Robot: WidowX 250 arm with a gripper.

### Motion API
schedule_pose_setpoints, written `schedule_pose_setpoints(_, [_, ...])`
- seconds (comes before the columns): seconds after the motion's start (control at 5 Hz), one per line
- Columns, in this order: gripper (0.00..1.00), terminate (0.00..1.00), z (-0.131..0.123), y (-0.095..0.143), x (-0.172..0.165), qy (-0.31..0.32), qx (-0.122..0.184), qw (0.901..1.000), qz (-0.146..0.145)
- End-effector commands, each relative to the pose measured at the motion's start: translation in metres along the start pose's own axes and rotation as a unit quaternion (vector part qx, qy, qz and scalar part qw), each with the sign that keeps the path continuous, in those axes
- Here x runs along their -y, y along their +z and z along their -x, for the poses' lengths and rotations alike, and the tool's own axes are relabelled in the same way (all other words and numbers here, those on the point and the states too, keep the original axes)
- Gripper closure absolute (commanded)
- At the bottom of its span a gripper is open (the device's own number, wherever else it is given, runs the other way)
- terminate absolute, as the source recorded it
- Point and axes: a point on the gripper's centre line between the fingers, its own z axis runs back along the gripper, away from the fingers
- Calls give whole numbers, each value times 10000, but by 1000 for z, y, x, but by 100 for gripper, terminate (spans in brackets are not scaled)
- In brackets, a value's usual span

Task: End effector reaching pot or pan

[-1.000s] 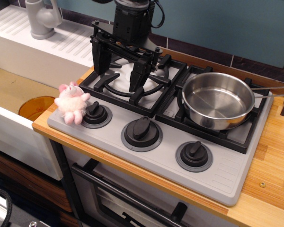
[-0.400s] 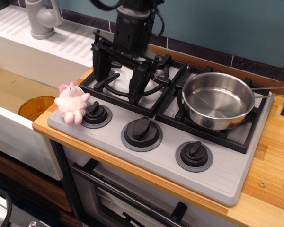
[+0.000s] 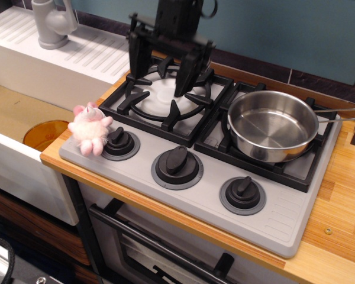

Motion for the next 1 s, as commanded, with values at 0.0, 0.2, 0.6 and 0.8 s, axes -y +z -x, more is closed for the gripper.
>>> schedule_pose_setpoints(0.0, [0,0,0,47,29,356,-58,9990,263])
schedule_pose_setpoints(0.2, [0,0,1,45,40,403,3,9988,276])
schedule_pose_setpoints(0.6, [0,0,-5,32,61,459,214,9982,308])
schedule_pose_setpoints(0.8, [0,0,-12,31,68,485,268,9979,326])
